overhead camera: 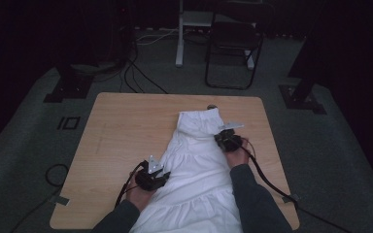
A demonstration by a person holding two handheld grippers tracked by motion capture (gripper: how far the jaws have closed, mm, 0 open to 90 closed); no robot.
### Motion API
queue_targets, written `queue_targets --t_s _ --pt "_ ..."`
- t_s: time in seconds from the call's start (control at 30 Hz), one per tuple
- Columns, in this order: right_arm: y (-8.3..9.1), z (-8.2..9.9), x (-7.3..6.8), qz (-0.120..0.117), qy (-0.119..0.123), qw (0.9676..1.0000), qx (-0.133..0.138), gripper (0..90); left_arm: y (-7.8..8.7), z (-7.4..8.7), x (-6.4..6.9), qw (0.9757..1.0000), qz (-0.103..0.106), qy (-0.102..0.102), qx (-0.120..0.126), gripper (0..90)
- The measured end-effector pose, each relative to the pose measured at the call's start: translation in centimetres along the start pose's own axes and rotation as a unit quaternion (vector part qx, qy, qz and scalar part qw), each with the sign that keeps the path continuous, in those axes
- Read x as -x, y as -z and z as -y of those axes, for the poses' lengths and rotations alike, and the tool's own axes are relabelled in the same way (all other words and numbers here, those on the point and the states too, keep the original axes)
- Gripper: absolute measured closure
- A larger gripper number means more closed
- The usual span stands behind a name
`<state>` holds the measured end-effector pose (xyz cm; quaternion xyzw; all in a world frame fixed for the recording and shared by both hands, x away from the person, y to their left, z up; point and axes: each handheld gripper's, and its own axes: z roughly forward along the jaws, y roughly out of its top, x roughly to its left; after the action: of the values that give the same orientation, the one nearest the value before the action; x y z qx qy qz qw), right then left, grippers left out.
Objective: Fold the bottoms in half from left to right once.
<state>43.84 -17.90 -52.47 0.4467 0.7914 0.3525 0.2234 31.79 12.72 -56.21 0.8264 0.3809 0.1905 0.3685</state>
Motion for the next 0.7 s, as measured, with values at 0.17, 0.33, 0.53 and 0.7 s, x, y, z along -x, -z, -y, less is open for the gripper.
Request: queue_targets --t_s 0.17,0.33,0.53,0.7 --pt "0.1 1.4 4.1 0.023 -0.067 0.9974 -0.008 89.1 0.0 0.0 0.1 1.0000 -0.001 -0.003 0.000 59.9" --pt "-1.5 2.7 3.6 0.023 -0.058 0.9975 -0.032 88.4 0.0 0.0 0.0 1.0000 0.000 -0.002 0.001 59.9" --pt "-1.1 3.2 3.7 0.026 -0.065 0.9971 -0.029 82.9 0.2 0.2 0.3 1.0000 0.000 -0.002 0.002 59.9" --pt "-0.4 4.1 3.4 0.023 -0.063 0.9976 -0.021 81.6 0.7 0.7 1.0 1.0000 0.001 -0.004 0.001 59.9"
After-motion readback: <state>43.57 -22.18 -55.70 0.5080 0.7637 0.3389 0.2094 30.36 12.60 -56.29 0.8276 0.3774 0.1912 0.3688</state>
